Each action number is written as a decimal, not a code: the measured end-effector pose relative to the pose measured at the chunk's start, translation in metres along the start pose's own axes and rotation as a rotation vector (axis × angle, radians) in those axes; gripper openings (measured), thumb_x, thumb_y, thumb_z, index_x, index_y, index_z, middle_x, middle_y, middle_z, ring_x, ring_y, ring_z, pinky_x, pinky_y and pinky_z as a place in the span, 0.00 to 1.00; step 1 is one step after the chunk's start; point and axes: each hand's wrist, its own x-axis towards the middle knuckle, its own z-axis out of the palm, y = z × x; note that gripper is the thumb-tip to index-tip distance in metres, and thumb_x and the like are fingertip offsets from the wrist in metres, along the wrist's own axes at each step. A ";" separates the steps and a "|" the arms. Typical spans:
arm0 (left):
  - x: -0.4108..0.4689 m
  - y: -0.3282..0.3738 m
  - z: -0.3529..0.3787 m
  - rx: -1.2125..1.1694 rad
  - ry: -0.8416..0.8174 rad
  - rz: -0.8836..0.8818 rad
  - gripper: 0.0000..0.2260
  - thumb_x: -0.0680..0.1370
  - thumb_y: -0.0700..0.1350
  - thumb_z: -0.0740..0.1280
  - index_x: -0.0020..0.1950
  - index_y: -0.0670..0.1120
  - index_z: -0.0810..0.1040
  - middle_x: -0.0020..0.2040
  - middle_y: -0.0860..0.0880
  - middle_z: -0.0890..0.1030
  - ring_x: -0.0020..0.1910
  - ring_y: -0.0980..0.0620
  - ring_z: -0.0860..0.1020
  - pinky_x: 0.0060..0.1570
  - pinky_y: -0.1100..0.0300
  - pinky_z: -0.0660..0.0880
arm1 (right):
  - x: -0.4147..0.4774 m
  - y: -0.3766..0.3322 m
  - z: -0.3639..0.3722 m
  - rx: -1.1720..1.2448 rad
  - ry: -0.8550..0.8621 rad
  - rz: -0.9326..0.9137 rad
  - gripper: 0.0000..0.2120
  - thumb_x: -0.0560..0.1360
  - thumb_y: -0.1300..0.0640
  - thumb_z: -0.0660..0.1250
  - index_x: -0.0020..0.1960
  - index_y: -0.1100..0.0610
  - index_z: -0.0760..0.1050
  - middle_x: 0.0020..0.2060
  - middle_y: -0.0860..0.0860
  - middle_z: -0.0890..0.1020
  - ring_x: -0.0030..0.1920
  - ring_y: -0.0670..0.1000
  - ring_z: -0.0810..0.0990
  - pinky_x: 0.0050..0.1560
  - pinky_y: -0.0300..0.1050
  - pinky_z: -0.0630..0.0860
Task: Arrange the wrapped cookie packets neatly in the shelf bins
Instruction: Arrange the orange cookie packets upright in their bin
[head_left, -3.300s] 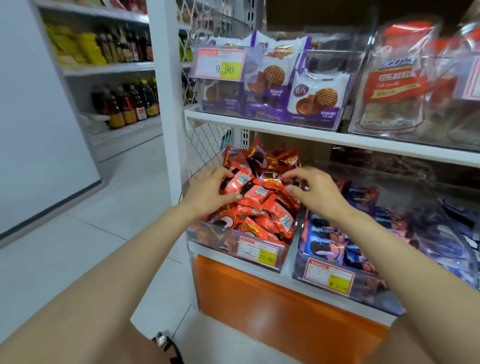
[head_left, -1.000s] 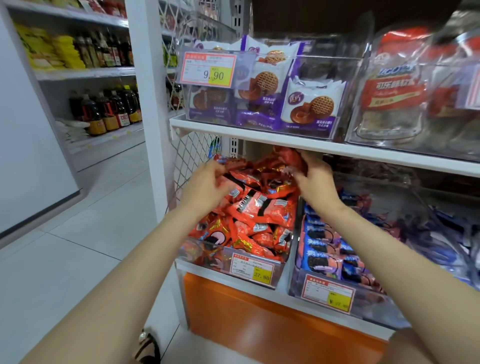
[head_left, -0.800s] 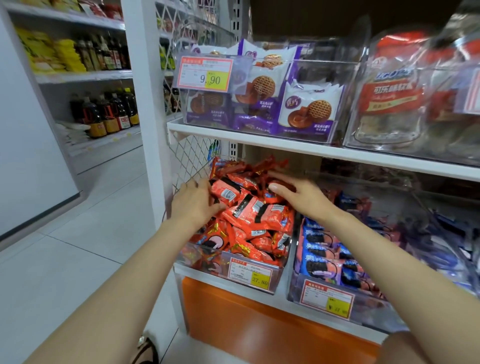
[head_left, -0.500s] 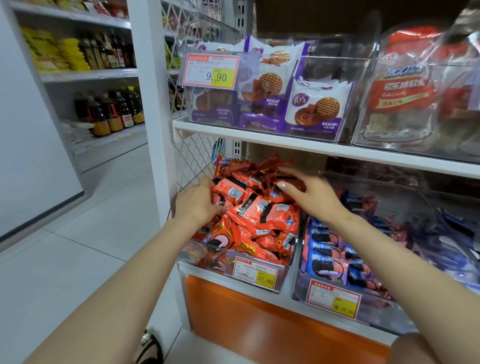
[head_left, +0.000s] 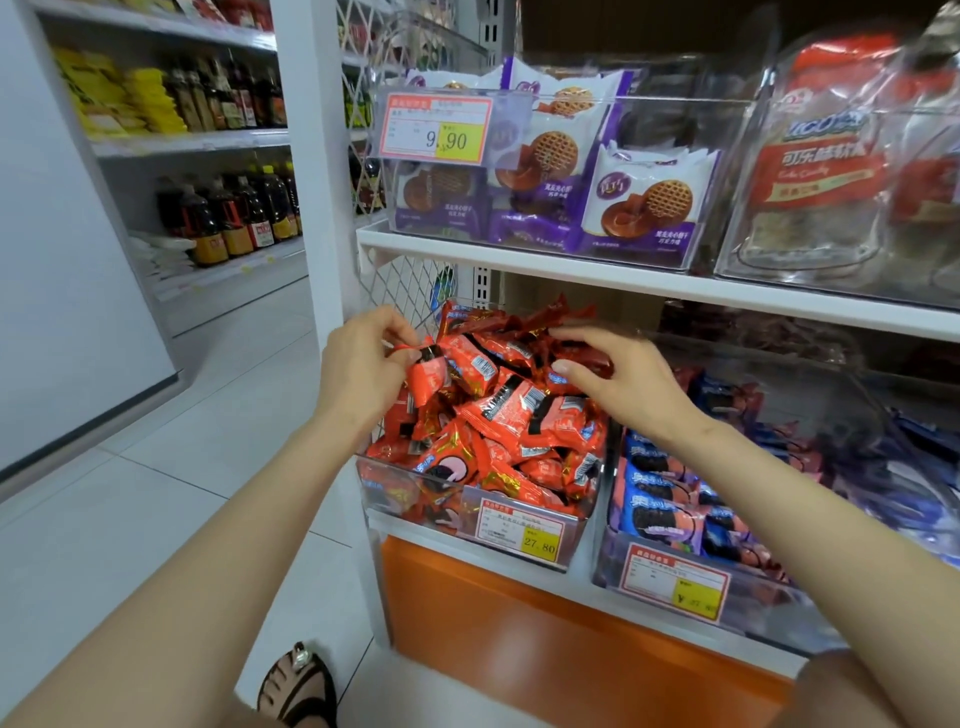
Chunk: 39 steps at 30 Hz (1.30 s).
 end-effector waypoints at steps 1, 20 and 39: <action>-0.003 0.005 -0.004 -0.030 -0.037 0.012 0.15 0.73 0.34 0.70 0.35 0.52 0.73 0.37 0.51 0.79 0.38 0.49 0.79 0.43 0.54 0.79 | -0.001 -0.002 -0.001 0.027 -0.009 -0.007 0.18 0.75 0.50 0.67 0.65 0.48 0.74 0.64 0.45 0.76 0.65 0.45 0.72 0.65 0.40 0.66; -0.019 0.004 0.025 0.021 -0.220 0.152 0.08 0.73 0.38 0.70 0.46 0.49 0.75 0.49 0.49 0.77 0.50 0.51 0.77 0.55 0.53 0.74 | -0.048 -0.022 0.022 -0.269 -0.135 -0.209 0.23 0.67 0.38 0.71 0.56 0.49 0.75 0.40 0.45 0.77 0.48 0.49 0.71 0.59 0.48 0.62; -0.007 -0.026 0.035 0.570 -0.232 0.216 0.15 0.76 0.49 0.66 0.61 0.47 0.74 0.57 0.45 0.78 0.58 0.44 0.72 0.52 0.52 0.70 | -0.051 -0.004 0.028 -0.358 -0.260 -0.274 0.24 0.74 0.47 0.67 0.69 0.45 0.68 0.68 0.47 0.69 0.72 0.49 0.62 0.73 0.53 0.44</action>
